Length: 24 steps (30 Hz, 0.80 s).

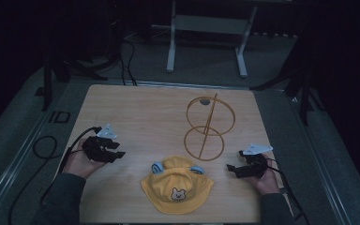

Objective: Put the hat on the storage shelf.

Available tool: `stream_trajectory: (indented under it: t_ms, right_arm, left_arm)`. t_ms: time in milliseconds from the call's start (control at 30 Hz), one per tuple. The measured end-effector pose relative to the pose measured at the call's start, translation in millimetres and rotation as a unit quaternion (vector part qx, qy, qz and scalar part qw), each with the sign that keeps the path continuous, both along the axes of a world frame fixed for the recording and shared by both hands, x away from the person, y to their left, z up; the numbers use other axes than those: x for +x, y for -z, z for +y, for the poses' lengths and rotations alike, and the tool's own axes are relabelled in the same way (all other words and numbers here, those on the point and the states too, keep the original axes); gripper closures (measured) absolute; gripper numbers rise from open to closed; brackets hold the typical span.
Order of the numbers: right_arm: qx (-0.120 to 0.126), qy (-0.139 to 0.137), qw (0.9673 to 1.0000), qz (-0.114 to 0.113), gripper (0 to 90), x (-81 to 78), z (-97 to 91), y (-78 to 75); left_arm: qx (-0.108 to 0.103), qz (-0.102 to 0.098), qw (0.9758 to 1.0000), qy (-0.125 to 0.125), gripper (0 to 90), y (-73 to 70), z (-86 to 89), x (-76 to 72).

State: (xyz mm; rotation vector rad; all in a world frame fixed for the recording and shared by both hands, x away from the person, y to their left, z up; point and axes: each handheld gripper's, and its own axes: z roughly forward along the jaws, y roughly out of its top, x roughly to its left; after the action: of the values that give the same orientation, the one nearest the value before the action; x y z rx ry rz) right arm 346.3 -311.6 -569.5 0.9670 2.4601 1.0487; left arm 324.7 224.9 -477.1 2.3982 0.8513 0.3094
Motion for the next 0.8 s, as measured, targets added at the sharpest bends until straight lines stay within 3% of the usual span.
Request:
stream_trajectory:
  t_ms: [633, 800]
  right_arm:
    - [0.000, 0.000, 1.0000, 0.000, 13.6, 0.0, 0.0, 0.0]
    - [0.000, 0.000, 1.0000, 0.000, 13.6, 0.0, 0.0, 0.0]
  left_arm:
    - [0.005, 0.011, 0.9990, 0.044, 54.3, -14.3, -6.8, -6.5]
    - [0.019, 0.019, 0.9985, 0.047, 54.4, -18.0, -8.5, -6.5]
